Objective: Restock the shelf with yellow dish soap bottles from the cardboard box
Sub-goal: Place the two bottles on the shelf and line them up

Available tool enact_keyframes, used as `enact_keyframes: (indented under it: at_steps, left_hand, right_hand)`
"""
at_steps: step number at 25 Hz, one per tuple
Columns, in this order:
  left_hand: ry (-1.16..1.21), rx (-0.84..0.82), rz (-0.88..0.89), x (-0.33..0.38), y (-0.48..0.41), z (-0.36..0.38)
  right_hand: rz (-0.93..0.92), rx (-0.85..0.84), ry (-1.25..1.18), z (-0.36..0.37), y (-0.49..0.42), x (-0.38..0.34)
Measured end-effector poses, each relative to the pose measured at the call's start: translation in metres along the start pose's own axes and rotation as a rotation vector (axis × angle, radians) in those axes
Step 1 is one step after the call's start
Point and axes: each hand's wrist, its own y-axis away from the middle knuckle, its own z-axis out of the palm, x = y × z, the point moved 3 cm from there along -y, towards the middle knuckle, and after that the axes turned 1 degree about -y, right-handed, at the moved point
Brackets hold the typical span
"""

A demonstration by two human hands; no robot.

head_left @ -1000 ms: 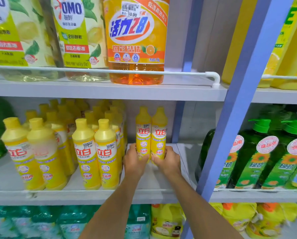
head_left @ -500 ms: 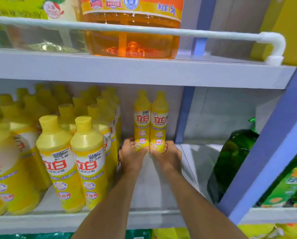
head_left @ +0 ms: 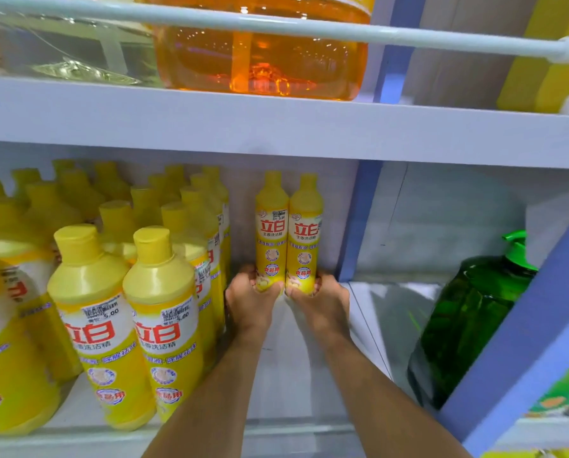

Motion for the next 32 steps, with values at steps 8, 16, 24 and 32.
enact_keyframes:
  at_steps: [8, 16, 24, 32]
  left_hand:
    - [-0.033, -0.001, 0.013, -0.007, 0.002, -0.003]
    - [-0.023, -0.027, 0.019, -0.009, -0.002, 0.001]
    - [-0.347, -0.24, 0.082, 0.012, 0.026, -0.019]
    - [-1.113, -0.687, 0.496, 0.083, 0.094, -0.079]
  right_hand:
    - [-0.048, 0.014, 0.016, 0.006, -0.005, 0.011]
    - [-0.091, 0.008, 0.047, 0.01, -0.009, 0.017]
    - [-0.196, -0.221, 0.254, -0.016, 0.016, 0.005]
    - [-0.456, -0.409, 0.778, -0.096, 0.085, -0.039]
